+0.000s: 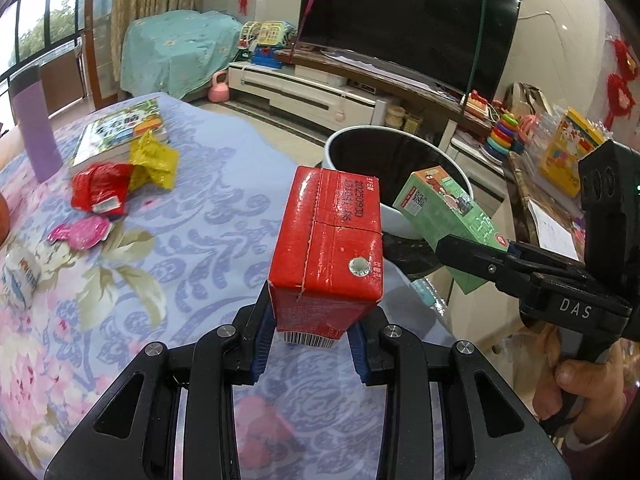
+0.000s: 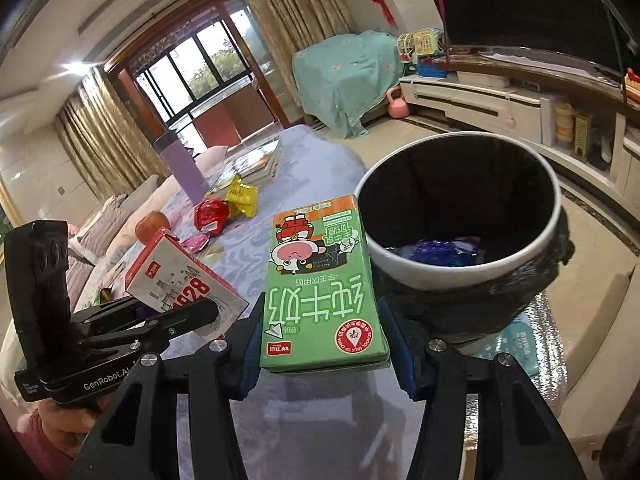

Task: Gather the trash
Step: 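Carry the red carton with the left tool while the right carries the green carton over the bin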

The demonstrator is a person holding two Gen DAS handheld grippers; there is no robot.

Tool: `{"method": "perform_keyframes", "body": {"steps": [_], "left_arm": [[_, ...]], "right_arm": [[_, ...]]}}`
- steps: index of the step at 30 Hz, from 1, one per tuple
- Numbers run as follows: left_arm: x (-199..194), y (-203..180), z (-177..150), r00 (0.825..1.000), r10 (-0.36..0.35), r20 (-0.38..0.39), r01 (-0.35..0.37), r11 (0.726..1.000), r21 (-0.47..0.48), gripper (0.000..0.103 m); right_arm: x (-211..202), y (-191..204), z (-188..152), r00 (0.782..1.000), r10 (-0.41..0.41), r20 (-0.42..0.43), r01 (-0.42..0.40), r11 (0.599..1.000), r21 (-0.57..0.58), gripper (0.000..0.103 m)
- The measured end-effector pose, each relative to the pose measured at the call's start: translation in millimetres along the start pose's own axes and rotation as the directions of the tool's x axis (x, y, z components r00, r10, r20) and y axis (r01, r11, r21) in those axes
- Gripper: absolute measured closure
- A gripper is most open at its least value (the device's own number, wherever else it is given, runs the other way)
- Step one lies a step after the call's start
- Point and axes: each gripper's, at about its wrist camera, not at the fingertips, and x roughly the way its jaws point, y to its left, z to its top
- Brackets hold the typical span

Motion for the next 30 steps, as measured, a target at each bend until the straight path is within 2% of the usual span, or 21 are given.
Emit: {"method": "perform_keyframes", "body": {"steps": [18,30], "left_arm": [[18.4,-37.0,23.1,0.999,-0.039,-0.014,0.040,0.997,0.062,0.072],[38.0,-50.3,47.3,0.997,-0.073,-0.031,0.075,0.995,0.068,0.072]], "right_arm": [[-14.1,-38.5,12.4,0.999,-0.043,0.026,0.041,0.998,0.051,0.049],[-11.7,-58.2,29.9,0.996,-0.089,0.027,0.088,0.995,0.053,0.049]]}}
